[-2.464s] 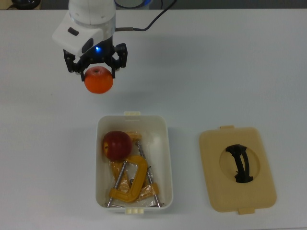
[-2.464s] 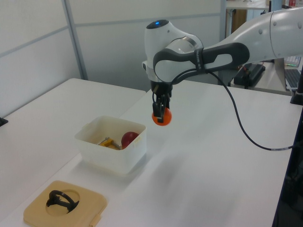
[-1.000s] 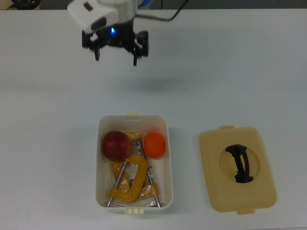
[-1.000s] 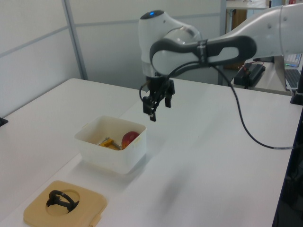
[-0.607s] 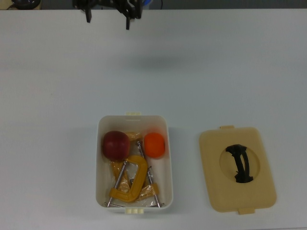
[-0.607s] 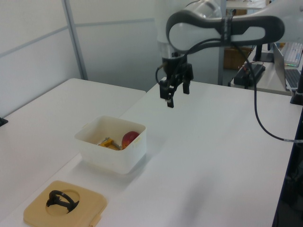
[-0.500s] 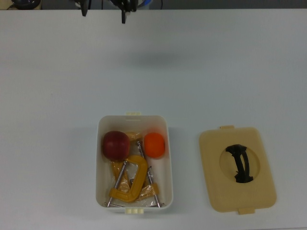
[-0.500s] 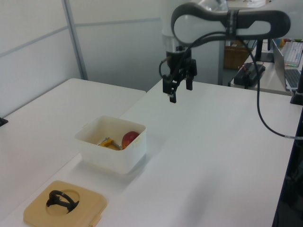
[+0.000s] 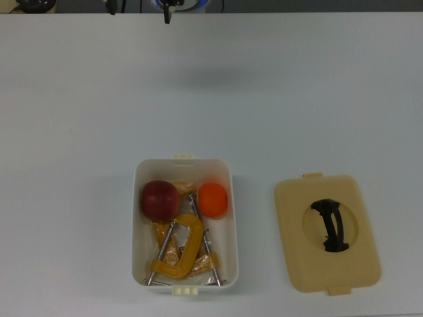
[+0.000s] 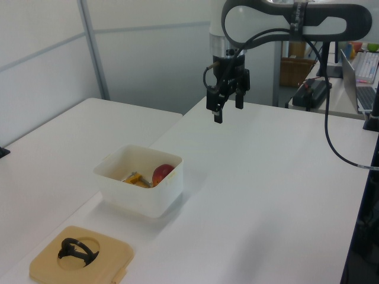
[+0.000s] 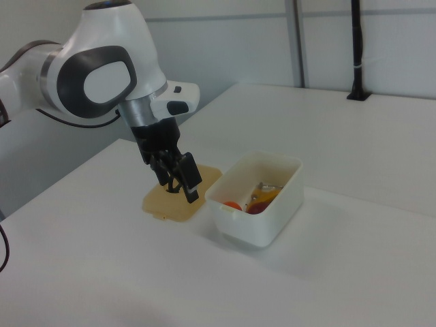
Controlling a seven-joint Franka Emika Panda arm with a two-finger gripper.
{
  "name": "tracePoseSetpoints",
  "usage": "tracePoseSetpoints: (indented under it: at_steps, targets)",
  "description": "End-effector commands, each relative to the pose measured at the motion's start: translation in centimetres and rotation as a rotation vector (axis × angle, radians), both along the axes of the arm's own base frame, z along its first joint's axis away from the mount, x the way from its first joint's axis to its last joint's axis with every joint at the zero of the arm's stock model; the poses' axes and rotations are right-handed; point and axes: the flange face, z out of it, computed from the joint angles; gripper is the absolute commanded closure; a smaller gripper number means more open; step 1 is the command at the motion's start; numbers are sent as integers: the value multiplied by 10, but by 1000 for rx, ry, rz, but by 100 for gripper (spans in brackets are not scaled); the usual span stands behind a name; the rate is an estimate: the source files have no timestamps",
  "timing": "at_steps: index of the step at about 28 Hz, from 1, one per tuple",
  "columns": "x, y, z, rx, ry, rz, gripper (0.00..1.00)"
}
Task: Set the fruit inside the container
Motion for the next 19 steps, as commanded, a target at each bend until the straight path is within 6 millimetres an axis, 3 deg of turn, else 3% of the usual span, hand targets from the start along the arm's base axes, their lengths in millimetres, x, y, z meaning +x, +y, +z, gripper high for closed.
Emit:
tracePoseSetpoints:
  at_steps: [1, 5, 19]
  targets:
    - [-1, -2, -5, 20, 9, 14, 0]
    - [-4, -10, -3, 20, 11, 20, 0]
    - [-3, -12, -6, 20, 18, 17, 0]
